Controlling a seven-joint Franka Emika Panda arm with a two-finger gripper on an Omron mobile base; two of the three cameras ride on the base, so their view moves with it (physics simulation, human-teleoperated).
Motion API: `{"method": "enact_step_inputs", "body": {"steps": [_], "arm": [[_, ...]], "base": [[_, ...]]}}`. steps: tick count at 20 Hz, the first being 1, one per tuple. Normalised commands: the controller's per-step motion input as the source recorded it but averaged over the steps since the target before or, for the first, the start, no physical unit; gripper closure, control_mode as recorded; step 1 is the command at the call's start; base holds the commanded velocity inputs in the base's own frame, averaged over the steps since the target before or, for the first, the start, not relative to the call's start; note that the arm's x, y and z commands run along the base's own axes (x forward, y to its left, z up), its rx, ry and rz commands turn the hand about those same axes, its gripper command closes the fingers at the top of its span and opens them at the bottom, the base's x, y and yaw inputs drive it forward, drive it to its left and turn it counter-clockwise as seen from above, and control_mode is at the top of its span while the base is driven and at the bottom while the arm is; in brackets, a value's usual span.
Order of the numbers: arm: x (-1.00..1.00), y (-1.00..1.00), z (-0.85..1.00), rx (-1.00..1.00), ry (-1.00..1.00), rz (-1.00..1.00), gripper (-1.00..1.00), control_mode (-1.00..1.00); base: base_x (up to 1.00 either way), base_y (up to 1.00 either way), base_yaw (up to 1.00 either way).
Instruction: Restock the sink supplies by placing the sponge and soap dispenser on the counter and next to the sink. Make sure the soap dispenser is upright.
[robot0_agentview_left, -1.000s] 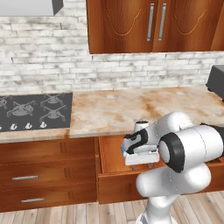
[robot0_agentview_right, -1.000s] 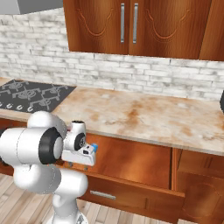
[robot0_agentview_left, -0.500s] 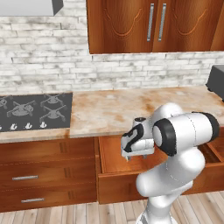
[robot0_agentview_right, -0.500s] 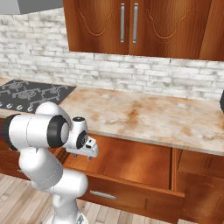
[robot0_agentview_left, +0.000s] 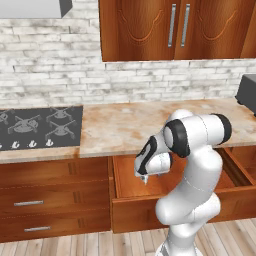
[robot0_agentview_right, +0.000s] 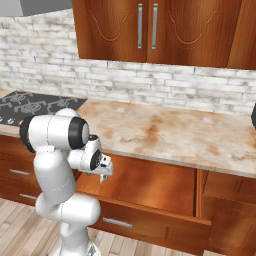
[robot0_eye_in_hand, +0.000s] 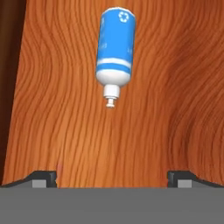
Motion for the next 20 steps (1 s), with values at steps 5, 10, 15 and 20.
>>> {"method": "enact_step_inputs", "body": {"steps": [5, 10, 15, 20], "arm": [[0.29, 0.06, -0.21, 0.0, 0.0, 0.05, -1.0, -1.0], [0.38, 0.0, -0.29, 0.0, 0.0, 0.01, -1.0, -1.0], [0.38, 0.0, -0.27, 0.0, 0.0, 0.01, -1.0, -1.0], [0.37, 0.0, -0.35, 0.0, 0.0, 0.02, -1.0, -1.0]], "base": [[0.0, 0.0, 0.0], [0.0, 0.0, 0.0], [0.0, 0.0, 0.0], [0.0, 0.0, 0.0]]}}
